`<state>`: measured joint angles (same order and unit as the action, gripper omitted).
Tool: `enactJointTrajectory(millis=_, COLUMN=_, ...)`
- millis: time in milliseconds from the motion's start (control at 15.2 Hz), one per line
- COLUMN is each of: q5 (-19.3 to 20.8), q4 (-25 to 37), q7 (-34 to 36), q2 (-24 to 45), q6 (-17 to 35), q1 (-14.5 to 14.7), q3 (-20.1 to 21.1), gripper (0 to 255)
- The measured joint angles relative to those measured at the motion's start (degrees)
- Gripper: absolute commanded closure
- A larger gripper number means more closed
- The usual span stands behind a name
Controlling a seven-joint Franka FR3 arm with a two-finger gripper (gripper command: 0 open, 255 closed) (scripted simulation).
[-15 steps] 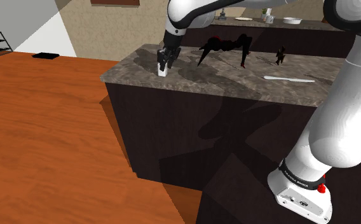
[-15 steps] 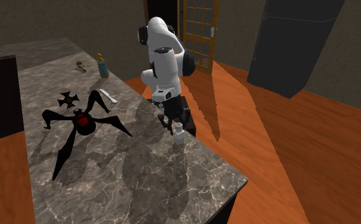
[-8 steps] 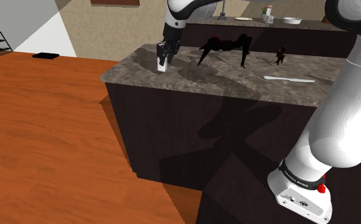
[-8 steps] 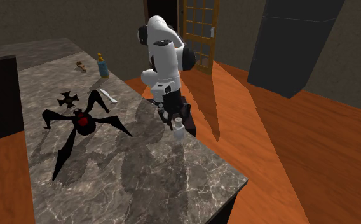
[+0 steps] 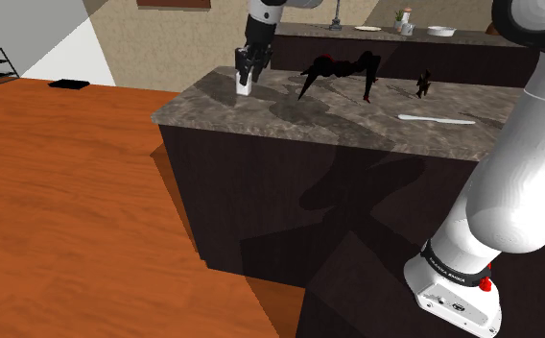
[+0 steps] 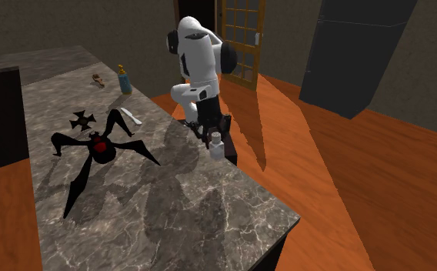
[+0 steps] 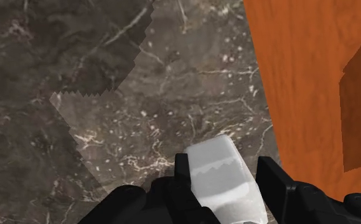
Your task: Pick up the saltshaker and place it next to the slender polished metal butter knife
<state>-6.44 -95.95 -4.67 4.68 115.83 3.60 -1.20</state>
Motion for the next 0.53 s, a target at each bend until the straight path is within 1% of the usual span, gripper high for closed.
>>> enactJointTrajectory(millis=528, q5=0.26, q4=6.98, q7=0.66, q2=0.56, q6=-6.39, q1=-0.05, q3=-0.05, gripper=255)
